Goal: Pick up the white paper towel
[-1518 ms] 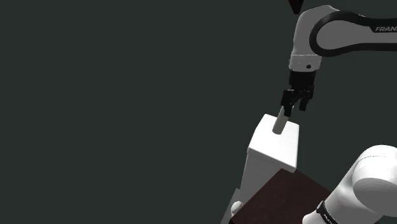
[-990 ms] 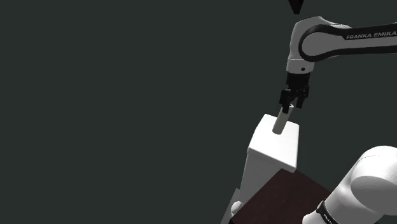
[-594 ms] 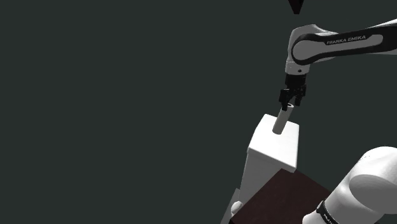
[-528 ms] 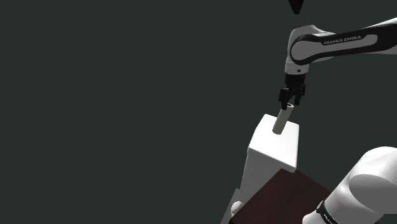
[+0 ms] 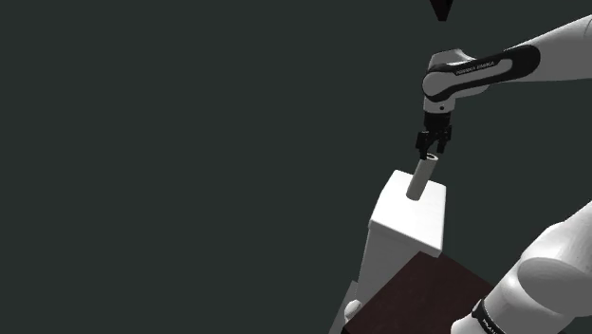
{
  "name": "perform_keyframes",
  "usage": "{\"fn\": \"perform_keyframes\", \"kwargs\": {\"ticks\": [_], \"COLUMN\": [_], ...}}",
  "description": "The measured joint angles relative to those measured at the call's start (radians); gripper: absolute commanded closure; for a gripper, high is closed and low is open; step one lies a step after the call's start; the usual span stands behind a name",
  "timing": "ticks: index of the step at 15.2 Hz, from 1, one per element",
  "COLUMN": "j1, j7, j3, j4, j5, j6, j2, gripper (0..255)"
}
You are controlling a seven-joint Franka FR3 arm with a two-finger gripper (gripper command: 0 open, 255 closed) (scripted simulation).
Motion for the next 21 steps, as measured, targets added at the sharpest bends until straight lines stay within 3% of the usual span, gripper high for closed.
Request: {"fn": "perform_keyframes", "kwargs": {"ticks": [10, 18, 19, 21], "j1": [-0.089, -0.110, -0.110, -0.110], "j7": [-0.212, -0.220, -0.220, -0.222], "j3": [-0.097, -0.100, -0.100, -0.100], "j4": [0.308, 0.292, 0.290, 0.288], "j5": [0.104, 0.138, 0.139, 0.139], "j6": [0.077, 0.164, 0.170, 0.174], "j2": [0.360, 0.425, 0.427, 0.428], "gripper": [0, 0, 255, 255]}}
